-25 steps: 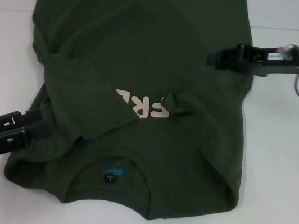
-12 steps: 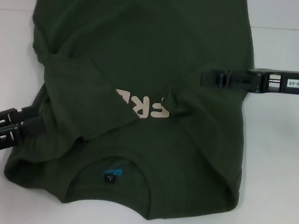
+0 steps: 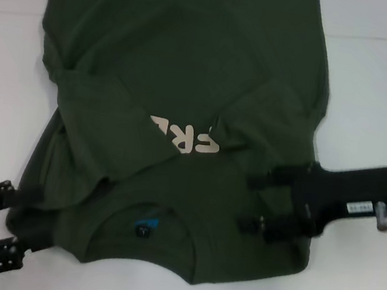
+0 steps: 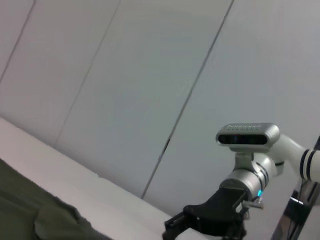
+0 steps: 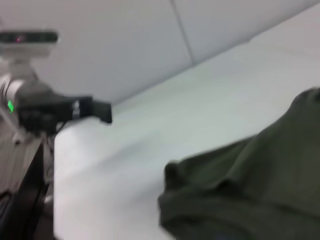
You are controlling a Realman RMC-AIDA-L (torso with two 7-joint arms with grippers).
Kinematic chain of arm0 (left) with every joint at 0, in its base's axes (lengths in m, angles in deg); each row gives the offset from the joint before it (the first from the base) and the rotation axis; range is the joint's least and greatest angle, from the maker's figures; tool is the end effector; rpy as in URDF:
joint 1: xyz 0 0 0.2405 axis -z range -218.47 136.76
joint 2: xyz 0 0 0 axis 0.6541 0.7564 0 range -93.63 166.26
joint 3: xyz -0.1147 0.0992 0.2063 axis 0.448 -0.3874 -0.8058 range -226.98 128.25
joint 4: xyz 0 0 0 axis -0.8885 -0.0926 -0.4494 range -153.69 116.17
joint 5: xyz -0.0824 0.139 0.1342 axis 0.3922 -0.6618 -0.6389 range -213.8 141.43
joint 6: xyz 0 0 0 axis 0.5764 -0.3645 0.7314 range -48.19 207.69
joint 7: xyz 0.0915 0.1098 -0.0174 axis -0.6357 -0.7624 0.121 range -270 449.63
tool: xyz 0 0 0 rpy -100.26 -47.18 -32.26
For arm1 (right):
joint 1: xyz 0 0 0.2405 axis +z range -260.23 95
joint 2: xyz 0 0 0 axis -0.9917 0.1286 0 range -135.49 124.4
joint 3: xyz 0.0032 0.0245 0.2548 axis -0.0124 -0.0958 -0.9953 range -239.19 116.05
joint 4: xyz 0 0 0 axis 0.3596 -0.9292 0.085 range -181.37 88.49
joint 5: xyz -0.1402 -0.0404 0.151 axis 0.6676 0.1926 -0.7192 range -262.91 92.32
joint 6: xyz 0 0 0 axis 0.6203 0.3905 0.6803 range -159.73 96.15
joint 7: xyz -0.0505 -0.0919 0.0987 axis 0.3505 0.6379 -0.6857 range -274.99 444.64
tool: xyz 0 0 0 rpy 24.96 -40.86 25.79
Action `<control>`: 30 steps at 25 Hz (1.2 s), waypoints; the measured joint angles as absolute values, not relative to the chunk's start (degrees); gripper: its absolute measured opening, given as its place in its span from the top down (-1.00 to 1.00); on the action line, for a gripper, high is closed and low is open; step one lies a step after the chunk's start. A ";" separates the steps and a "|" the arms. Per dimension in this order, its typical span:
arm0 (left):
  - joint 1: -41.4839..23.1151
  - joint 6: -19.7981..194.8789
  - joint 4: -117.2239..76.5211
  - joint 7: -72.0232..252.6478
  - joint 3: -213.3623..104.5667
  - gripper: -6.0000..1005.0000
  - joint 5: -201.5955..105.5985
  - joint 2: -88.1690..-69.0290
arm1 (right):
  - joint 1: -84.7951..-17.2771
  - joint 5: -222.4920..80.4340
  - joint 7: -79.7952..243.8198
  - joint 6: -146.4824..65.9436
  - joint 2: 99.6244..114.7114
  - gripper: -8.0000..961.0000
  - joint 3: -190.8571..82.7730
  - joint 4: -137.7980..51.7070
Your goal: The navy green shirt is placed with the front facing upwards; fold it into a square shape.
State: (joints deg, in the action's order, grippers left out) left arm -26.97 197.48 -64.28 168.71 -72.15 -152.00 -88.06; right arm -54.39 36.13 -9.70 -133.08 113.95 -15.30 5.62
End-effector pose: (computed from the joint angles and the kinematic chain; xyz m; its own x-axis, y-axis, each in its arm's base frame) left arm -0.2935 0.2067 0.0284 0.5569 0.4007 0.7275 0.5358 -0.8426 0.0540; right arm 0.2452 0.3067 0.0141 0.8386 -0.4430 -0.3170 -0.4552 -0.8896 0.0390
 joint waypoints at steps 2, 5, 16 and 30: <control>-27.86 197.37 -64.29 168.50 -72.39 -0.50 -152.58 -88.09 | -55.40 36.14 -9.11 -134.78 113.88 -0.91 -15.92 5.77; -28.48 197.33 -65.10 169.62 -72.14 -0.50 -154.10 -87.98 | -56.21 36.07 -9.92 -137.62 113.62 -0.93 -18.24 5.70; -26.89 197.10 -65.90 177.37 -72.13 -0.50 -157.49 -87.56 | -55.00 35.65 -12.75 -140.91 113.08 -0.93 -21.74 1.01; -24.06 192.75 -67.83 209.94 -70.51 -0.49 -165.38 -86.22 | -52.08 35.67 -16.20 -141.43 111.63 -0.93 -21.93 0.09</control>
